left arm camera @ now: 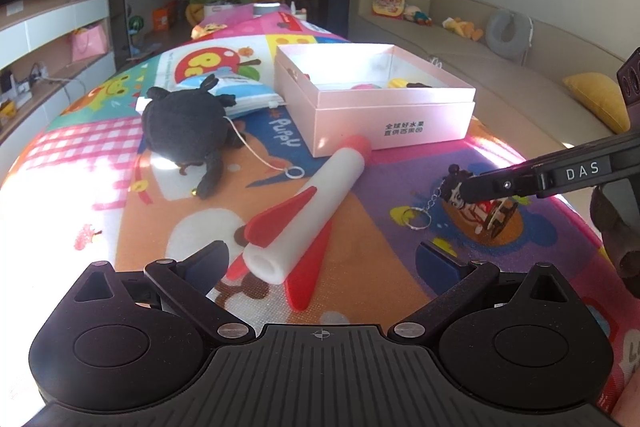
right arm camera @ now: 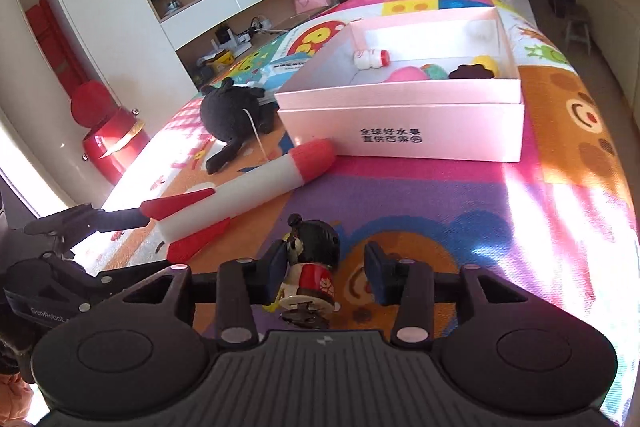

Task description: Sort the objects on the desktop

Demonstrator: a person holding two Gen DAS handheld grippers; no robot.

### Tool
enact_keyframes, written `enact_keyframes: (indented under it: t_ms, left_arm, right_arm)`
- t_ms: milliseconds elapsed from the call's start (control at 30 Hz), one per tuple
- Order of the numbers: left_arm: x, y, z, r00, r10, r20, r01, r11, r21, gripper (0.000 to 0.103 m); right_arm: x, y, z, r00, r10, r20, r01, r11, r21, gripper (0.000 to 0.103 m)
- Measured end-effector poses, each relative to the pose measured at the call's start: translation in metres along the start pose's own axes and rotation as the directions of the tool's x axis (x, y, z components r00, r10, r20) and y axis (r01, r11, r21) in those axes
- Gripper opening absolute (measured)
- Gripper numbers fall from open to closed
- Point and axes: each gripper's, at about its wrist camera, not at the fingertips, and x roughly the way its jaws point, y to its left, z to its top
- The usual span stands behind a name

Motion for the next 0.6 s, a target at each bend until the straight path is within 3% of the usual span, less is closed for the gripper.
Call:
enact_keyframes:
  t_ms: [167,300,500,567,600]
  left_arm:
    - [0.007,-0.002,0.004,0.999,0.05,0.0,-0.05,0.999,0.005,0.102]
    - [0.017,-0.003,0.009,0.997,0.082,0.008,-0.083,0.996,0.035,0.102]
    - [0.04,-0.008,0.015,0.997,0.075,-0.005,-0.074,0.996,0.056,0.101]
    - [0.045,-0.011,0.017,0.997,0.074,-0.011,-0.073,0.995,0.069,0.088]
    - [0.047,-0.013,0.017,0.997,0.072,-0.019,-0.07,0.995,0.073,0.075]
  right_arm:
    - [-0.008,-0.009,-0.003,0.992,-0.114,0.047,0.116,0.993,-0.037,0.047]
    - [-0.013,-0.02,-0.008,0.98,-0.189,0.067,0.191,0.981,-0.029,0.057]
    - [-0.012,-0.028,-0.014,0.975,-0.208,0.075,0.209,0.978,-0.013,0.07]
    - [-0.008,-0.025,-0.017,0.973,-0.217,0.078,0.22,0.975,-0.027,0.072]
    - [-0.007,-0.022,-0.018,0.971,-0.223,0.082,0.227,0.973,-0.042,0.072]
